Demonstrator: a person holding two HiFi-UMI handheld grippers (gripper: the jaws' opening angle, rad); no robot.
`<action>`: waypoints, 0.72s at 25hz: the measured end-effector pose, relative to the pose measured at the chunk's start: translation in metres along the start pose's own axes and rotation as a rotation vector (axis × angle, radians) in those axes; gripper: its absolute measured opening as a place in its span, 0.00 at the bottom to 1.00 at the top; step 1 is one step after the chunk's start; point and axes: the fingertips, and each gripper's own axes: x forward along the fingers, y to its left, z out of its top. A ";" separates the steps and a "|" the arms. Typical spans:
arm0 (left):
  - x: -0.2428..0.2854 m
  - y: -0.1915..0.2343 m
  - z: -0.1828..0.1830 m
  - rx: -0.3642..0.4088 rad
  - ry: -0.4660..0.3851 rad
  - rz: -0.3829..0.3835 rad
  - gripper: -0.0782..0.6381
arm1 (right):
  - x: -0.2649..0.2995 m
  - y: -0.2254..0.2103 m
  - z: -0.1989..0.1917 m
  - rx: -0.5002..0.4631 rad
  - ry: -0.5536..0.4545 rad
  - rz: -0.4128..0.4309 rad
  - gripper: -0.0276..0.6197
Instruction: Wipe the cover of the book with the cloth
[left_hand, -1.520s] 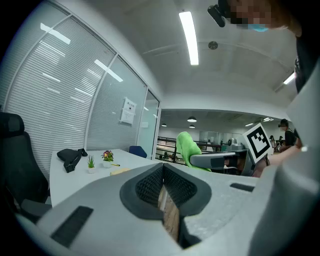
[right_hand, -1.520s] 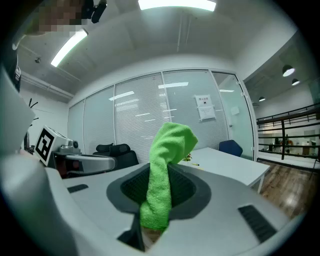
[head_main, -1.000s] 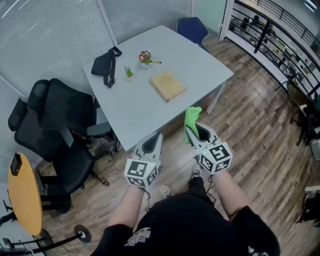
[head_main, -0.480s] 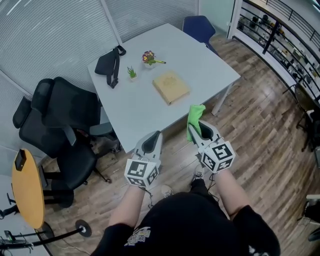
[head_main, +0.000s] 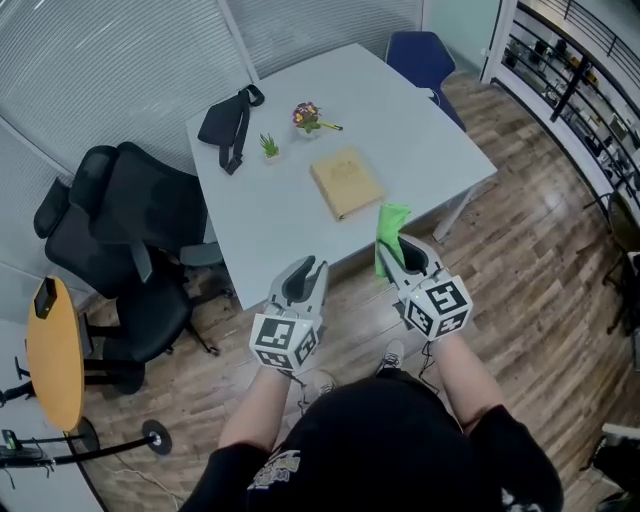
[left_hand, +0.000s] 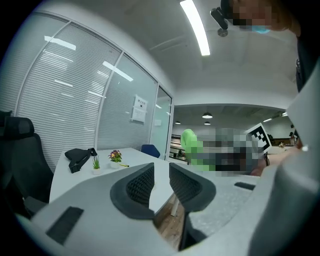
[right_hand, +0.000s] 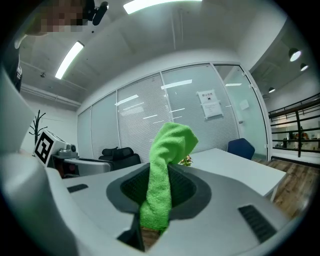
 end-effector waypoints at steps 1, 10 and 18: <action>0.005 0.000 0.000 -0.003 0.001 0.011 0.23 | 0.002 -0.006 0.001 -0.002 0.003 0.010 0.19; 0.050 -0.004 0.001 -0.034 0.014 0.091 0.41 | 0.017 -0.049 0.011 -0.015 0.024 0.098 0.19; 0.084 0.000 -0.001 -0.111 0.024 0.138 0.41 | 0.019 -0.085 0.011 -0.002 0.042 0.132 0.19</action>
